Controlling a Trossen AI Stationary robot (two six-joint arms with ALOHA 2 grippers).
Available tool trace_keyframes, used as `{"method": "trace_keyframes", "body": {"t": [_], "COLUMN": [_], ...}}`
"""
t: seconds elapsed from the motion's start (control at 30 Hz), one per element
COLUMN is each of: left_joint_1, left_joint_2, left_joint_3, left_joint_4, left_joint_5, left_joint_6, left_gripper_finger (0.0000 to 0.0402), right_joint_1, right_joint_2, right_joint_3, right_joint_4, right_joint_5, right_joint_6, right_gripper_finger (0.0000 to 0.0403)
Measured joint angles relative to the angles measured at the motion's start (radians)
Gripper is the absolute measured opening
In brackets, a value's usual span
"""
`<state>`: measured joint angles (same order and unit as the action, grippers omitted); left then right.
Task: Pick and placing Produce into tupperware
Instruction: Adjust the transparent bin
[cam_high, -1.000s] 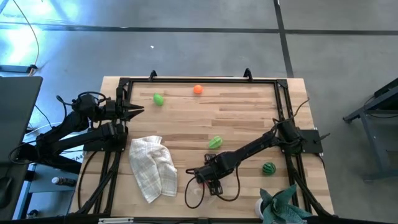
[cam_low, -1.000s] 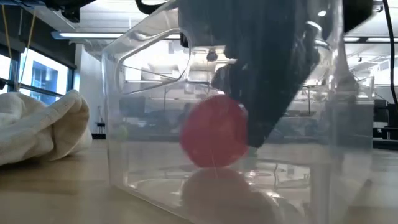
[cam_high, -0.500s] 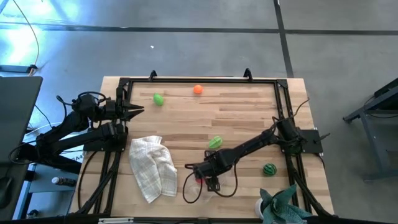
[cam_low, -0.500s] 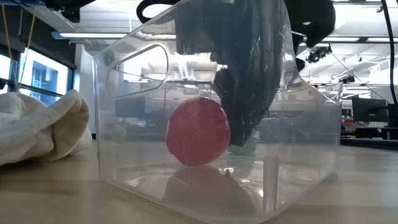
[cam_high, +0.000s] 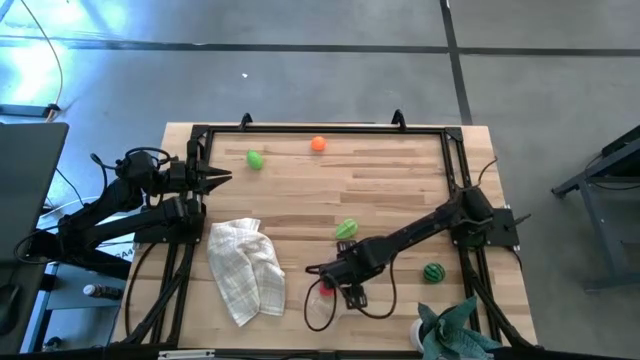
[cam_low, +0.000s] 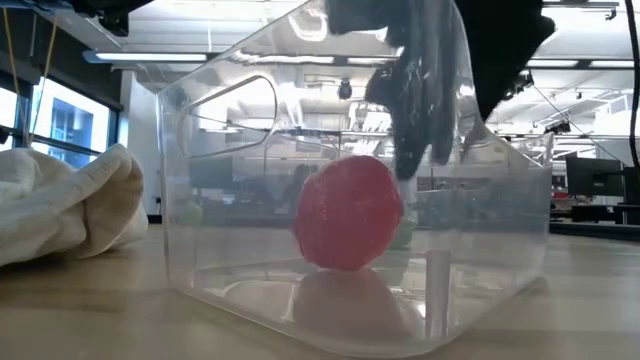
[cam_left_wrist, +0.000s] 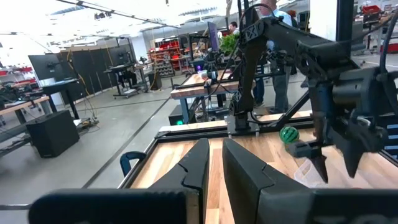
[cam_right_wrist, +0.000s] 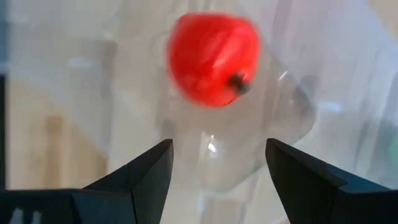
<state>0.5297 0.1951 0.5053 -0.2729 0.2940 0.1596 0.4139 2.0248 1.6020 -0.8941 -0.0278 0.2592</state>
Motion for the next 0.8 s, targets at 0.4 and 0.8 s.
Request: {"method": "trace_keyframes", "body": {"t": [0.4,0.8], "left_joint_1": [0.0,0.0], "left_joint_2": [0.0,0.0], "left_joint_3": [0.0,0.0], "left_joint_4": [0.0,0.0], "left_joint_5": [0.0,0.0], "left_joint_6": [0.0,0.0], "left_gripper_finger": [0.0037,0.0037], "right_joint_1": [0.079,0.13], "right_joint_2": [-0.02,-0.02], "right_joint_3": [0.0,0.0], "right_joint_4": [0.029,0.251], "right_joint_5": [-0.011,-0.097], "right_joint_6": [-0.103,-0.085], "right_gripper_finger": [0.0205,0.0169]}}
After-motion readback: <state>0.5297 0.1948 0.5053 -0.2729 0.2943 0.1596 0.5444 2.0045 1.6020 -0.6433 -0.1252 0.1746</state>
